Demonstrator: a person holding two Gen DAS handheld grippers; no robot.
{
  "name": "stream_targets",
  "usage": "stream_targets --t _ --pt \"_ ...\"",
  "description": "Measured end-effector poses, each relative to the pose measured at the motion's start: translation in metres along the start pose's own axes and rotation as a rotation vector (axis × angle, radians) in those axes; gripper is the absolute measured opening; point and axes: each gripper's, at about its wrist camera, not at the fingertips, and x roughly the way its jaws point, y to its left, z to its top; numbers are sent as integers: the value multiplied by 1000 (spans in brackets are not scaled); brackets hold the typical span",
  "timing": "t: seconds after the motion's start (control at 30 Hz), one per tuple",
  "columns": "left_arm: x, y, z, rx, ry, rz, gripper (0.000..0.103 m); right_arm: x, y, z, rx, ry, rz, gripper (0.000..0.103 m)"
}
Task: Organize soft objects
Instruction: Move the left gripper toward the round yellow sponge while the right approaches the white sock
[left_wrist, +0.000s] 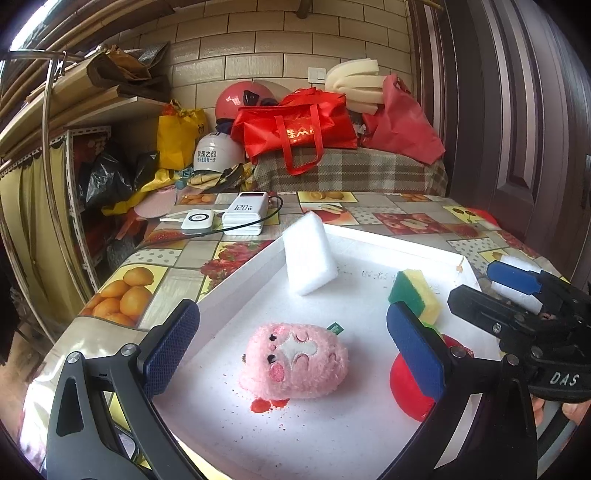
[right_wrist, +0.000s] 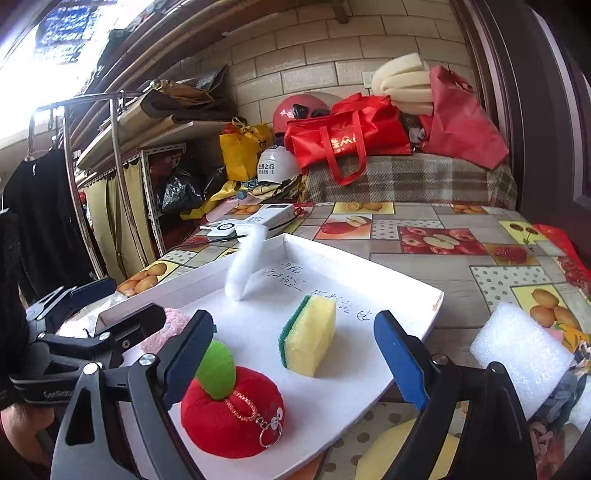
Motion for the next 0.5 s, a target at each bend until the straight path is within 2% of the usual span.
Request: stream_targets --t 0.17,0.33,0.5 --pt "-9 -3 -1 17 -46 13 103 -13 19 -4 -106 -31 4 92" --pt "-16 -4 -2 12 -75 12 103 -25 15 -10 -104 -21 14 93" --pt "-33 -8 -6 8 -120 -33 103 -56 0 -20 -104 -44 20 93"
